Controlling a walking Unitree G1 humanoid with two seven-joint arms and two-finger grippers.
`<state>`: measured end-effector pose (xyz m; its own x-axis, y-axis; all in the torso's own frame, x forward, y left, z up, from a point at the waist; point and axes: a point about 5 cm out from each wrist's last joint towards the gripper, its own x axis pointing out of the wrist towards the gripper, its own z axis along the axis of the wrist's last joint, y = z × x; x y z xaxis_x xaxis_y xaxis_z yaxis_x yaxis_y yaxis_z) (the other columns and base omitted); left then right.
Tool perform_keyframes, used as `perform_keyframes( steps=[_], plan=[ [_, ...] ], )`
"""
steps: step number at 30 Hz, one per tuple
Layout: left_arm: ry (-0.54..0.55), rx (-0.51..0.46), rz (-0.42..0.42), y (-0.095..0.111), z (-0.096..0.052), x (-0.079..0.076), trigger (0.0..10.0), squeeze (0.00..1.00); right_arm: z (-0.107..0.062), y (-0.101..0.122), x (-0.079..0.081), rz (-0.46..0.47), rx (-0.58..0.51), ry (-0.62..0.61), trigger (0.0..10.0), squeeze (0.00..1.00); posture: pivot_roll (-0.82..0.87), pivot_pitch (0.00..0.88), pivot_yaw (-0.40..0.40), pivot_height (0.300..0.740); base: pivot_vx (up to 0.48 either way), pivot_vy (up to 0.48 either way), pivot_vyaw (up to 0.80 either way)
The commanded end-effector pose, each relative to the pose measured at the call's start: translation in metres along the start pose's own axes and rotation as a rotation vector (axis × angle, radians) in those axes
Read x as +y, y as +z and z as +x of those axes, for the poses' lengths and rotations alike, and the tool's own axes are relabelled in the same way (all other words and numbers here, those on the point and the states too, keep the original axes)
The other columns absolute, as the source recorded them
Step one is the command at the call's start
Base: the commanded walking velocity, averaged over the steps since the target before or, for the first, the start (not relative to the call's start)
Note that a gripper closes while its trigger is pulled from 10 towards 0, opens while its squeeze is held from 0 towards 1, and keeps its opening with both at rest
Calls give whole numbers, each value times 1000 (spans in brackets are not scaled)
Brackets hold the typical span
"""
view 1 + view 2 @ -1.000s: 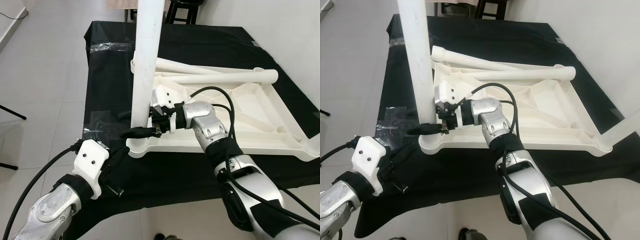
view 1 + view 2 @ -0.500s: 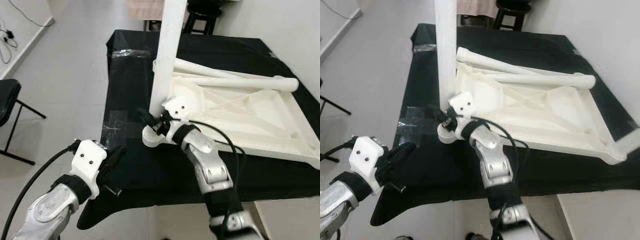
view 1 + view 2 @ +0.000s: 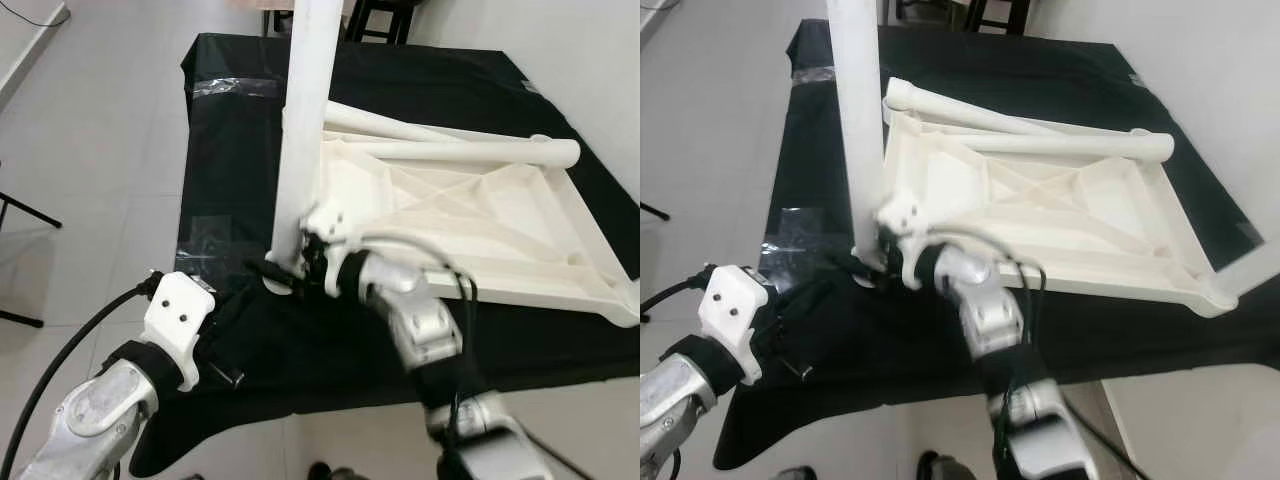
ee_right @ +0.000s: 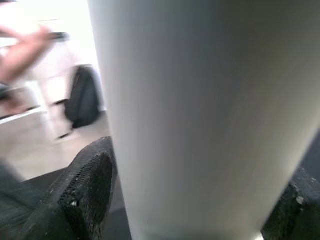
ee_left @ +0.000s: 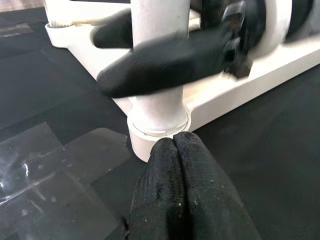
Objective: Building children table
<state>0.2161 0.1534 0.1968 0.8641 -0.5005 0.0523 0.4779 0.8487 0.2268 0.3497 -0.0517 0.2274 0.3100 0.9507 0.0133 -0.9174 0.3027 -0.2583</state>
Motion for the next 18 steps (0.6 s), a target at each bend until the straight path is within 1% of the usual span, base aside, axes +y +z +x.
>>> perform_keyframes(
  steps=[1,2,3,4,6,7,8,10,11,12,15,18],
  plan=[
    [-5,31,-12,-5,-2,-3,10000,0,-1,-10,4,10,20,149,10000,0,163,242,-150,740,0,0,0],
    [-5,31,-12,-5,-2,-3,10000,0,-1,-10,4,10,20,149,10000,0,163,242,-150,740,0,0,0],
    [-3,33,-10,-5,-3,-3,10000,0,0,-9,3,4,23,192,10000,0,163,242,-150,740,0,0,0],
    [-3,33,-10,-5,-3,-3,10000,0,0,-9,3,4,23,192,10000,0,163,242,-150,740,0,0,0],
    [2,35,-9,-5,-4,-3,10000,0,5,-4,-1,3,39,246,10000,0,179,251,-159,740,0,0,0],
    [2,35,-9,-5,-4,-3,10000,0,5,-4,-1,3,39,246,10000,0,179,251,-159,740,0,0,0],
    [6,38,-8,-5,-5,-3,10000,0,12,1,-6,7,53,264,10000,0,183,254,-160,740,0,0,0],
    [7,39,-7,-5,-6,-3,10000,0,14,3,-8,12,58,264,10000,0,186,255,-160,740,0,0,0],
    [7,40,-6,-5,-6,-3,10000,0,15,4,-10,18,59,267,6510,0,186,255,-160,740,0,0,0],
    [7,41,-6,-5,-6,-4,10000,0,16,6,-13,32,56,267,0,0,190,255,-159,740,0,0,0],
    [6,43,-6,-5,-6,-4,10000,0,17,7,-16,50,56,277,0,0,195,256,-158,740,0,0,0],
    [5,46,-7,-5,-7,-5,10000,0,11,1,-16,60,87,335,0,0,194,254,-158,740,0,0,0]
  ],
)
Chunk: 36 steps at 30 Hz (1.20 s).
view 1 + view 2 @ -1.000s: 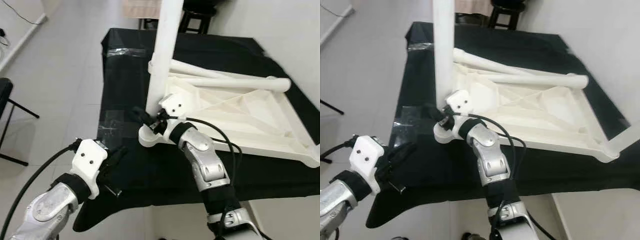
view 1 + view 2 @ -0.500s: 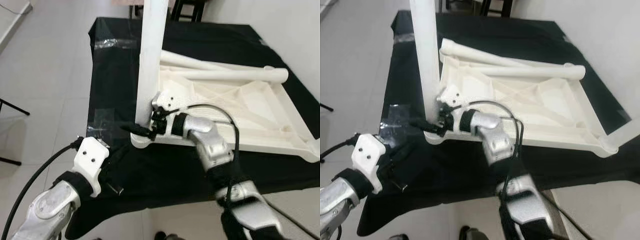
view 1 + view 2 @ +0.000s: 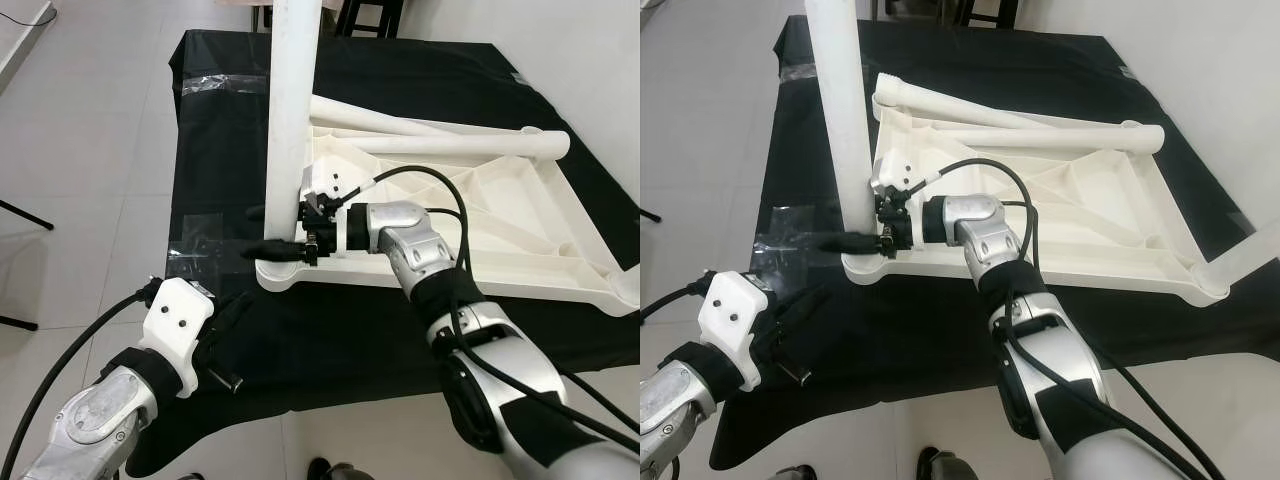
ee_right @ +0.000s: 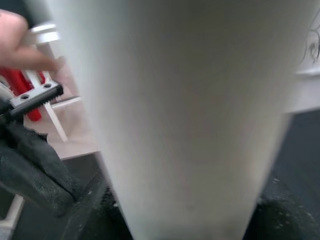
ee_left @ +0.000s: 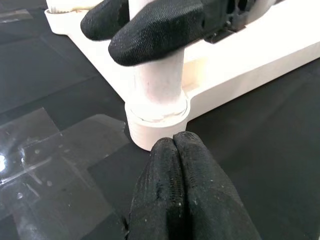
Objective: Building children table
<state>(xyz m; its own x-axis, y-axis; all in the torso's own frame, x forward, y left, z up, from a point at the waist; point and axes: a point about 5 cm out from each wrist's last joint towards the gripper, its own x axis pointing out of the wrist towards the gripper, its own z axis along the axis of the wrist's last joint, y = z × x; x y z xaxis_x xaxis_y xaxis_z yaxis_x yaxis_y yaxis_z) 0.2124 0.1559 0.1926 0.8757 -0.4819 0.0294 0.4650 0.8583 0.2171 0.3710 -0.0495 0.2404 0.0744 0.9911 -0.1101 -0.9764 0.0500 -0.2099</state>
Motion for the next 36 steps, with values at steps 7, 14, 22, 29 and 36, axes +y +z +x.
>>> perform_keyframes(
  steps=[7,14,22,29,36],
  plan=[
    [-16,21,-2,-2,-2,-6,10000,0,-5,-15,5,29,60,73,0,0,188,244,-161,740,0,0,0],
    [1,17,-4,-2,-7,0,10000,0,-21,-74,9,128,251,-525,0,0,147,237,-150,740,0,0,0],
    [-7,21,-26,-5,-5,0,10000,0,-4,-87,64,172,262,-627,0,0,99,227,-117,740,0,0,0],
    [8,5,-18,-2,-2,2,10000,0,-4,-75,37,70,304,-625,8118,0,133,237,-149,740,0,0,0],
    [6,10,-14,-2,-1,3,10000,0,3,-39,33,95,107,-556,10000,1000,128,232,-139,740,0,0,0]
  ],
)
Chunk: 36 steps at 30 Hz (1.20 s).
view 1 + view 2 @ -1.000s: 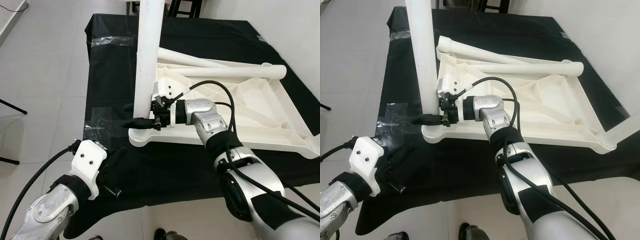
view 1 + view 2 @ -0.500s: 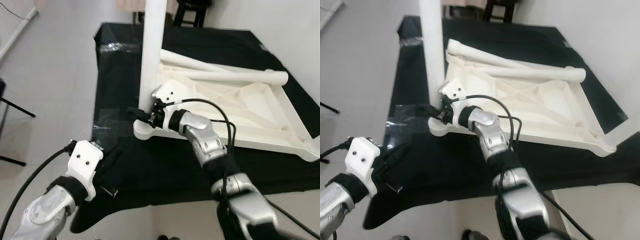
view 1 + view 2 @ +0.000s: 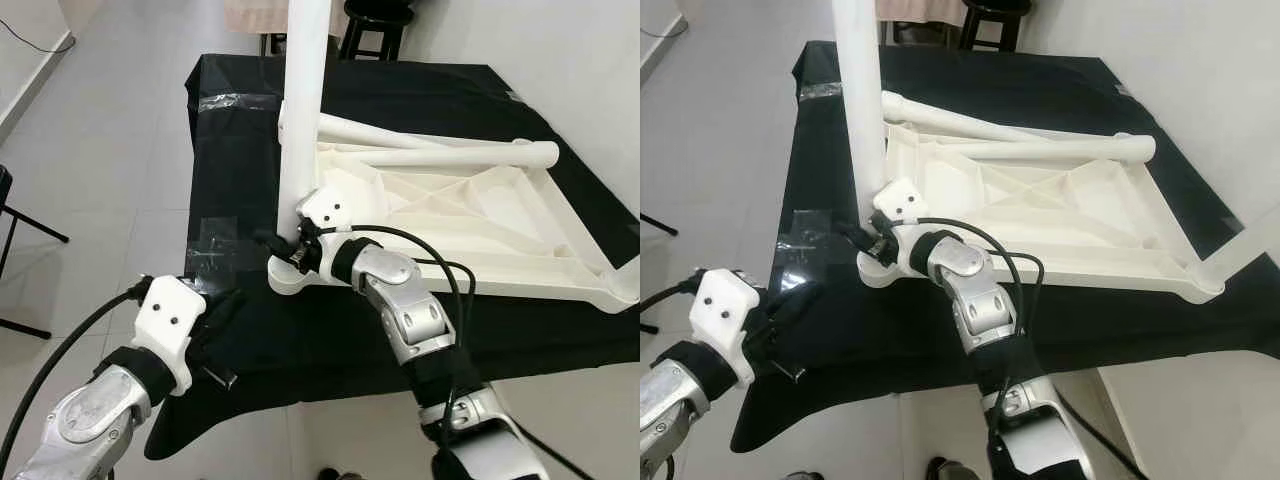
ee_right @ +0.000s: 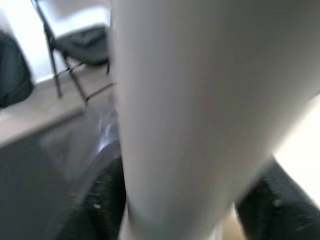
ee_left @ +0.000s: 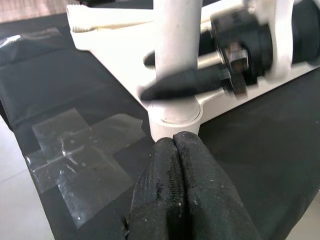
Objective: Building children table
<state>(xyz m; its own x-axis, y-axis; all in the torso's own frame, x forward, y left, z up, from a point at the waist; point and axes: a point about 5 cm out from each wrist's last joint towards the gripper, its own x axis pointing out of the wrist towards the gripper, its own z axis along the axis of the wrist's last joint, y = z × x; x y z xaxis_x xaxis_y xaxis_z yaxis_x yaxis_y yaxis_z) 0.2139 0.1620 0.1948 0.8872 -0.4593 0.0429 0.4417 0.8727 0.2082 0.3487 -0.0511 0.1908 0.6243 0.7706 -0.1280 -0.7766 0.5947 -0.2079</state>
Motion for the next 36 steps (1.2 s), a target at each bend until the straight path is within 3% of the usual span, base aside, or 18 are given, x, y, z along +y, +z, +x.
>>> perform_keyframes(
  steps=[1,3,4,5,9,11,14,15,17,18,23,30,34,36],
  plan=[
    [-29,18,-7,-4,2,-5,10000,0,-2,14,2,16,-79,83,10000,1000,127,231,-138,740,0,0,0],
    [-33,19,-8,-4,2,-6,10000,0,-3,20,1,-3,-114,119,10000,1000,130,232,-139,740,0,0,0],
    [-35,19,-8,-4,3,-7,10000,0,-4,24,-2,-26,-144,161,10000,380,135,233,-141,740,0,0,0],
    [-36,18,-9,-4,3,-7,10000,0,-4,27,-5,-42,-169,219,10000,0,136,233,-143,740,0,0,0],
    [-33,16,-8,-3,4,-7,10000,0,-5,30,-10,-55,-191,324,10000,0,142,235,-150,740,0,0,0],
    [-29,16,-4,-3,3,-7,10000,0,-4,32,-17,-68,-169,448,10000,0,148,238,-154,740,0,0,0],
    [-29,16,-4,-3,3,-7,10000,0,-3,32,-19,-67,-145,479,10000,0,151,239,-153,740,0,0,0],
    [-28,19,-2,-3,3,-7,10000,0,-1,32,-20,-84,-116,510,4667,0,153,239,-152,740,0,0,0],
    [-28,21,-1,-3,3,-7,10000,0,-1,31,-21,-97,-96,527,4667,0,163,241,-156,740,0,0,0],
    [-28,22,0,-3,2,-7,10000,0,-1,32,-23,-106,-79,555,196,0,164,241,-157,740,0,0,0],
    [-28,26,3,-4,2,-8,10000,0,-1,40,-29,-118,-64,631,0,0,166,245,-162,740,0,0,0],
    [-26,25,4,-4,2,-8,10000,0,-4,31,-34,-109,-51,608,0,0,162,244,-162,740,0,0,0],
    [-27,23,4,-4,3,-8,10000,0,-9,20,-41,-94,-53,498,0,0,150,242,-166,740,0,0,0],
    [-26,22,5,-4,1,-7,10000,0,-16,-5,-44,-22,-20,260,0,0,141,243,-164,740,0,0,0]
  ],
)
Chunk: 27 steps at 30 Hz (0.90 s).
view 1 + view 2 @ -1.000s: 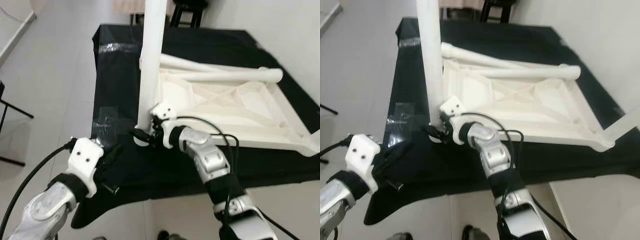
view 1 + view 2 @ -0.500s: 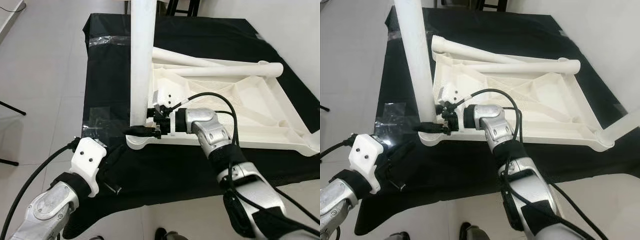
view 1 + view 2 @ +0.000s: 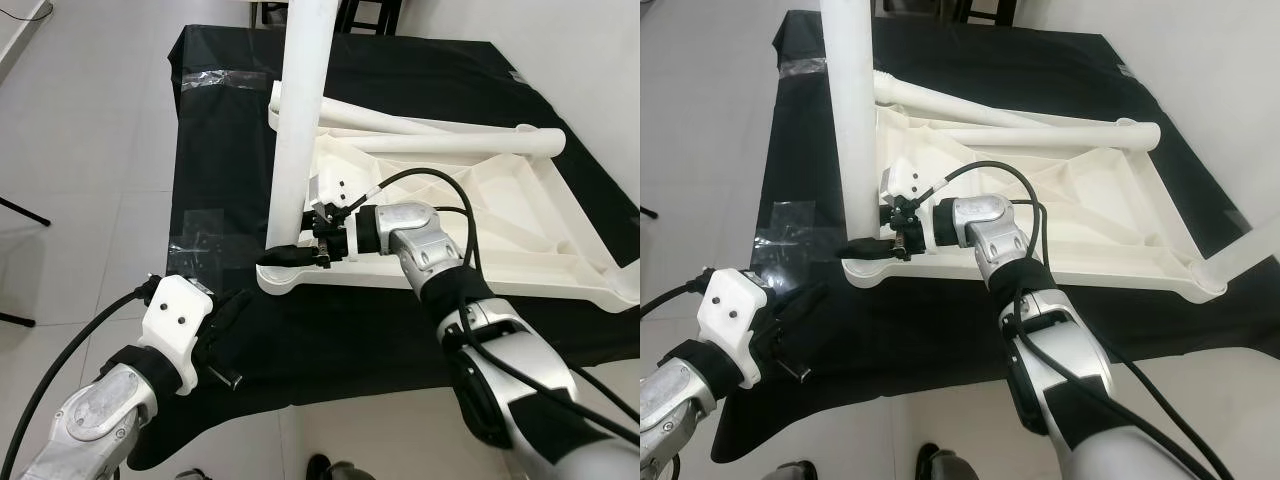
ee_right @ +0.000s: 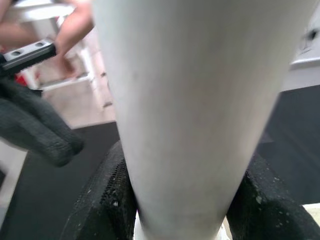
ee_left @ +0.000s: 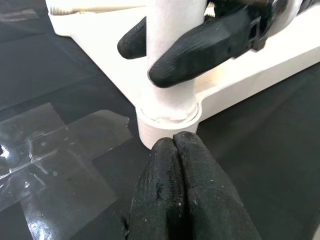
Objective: Building children table
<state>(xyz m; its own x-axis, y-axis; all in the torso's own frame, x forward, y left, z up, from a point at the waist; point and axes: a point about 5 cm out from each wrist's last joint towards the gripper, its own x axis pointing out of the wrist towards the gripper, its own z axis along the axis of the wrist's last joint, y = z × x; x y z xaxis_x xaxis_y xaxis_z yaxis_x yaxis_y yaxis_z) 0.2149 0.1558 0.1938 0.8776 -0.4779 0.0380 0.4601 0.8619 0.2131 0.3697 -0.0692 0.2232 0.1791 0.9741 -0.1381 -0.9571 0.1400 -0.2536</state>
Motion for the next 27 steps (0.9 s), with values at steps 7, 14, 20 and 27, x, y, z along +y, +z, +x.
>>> perform_keyframes(
  steps=[7,14,20,27],
  plan=[
    [-4,42,9,-7,-5,7,10000,0,-32,-64,60,196,190,-795,0,0,107,222,-108,740,0,0,0],
    [-14,24,4,-5,1,5,10000,0,-19,-68,54,254,173,-688,0,0,142,208,-124,740,0,0,0],
    [20,18,24,-3,-1,14,10000,0,-9,-53,52,234,130,-612,10000,153,144,202,-123,740,0,0,0],
    [36,39,38,-7,2,13,10000,0,-24,-20,60,230,-72,-471,10000,1000,124,204,-120,740,0,0,0]
  ],
)
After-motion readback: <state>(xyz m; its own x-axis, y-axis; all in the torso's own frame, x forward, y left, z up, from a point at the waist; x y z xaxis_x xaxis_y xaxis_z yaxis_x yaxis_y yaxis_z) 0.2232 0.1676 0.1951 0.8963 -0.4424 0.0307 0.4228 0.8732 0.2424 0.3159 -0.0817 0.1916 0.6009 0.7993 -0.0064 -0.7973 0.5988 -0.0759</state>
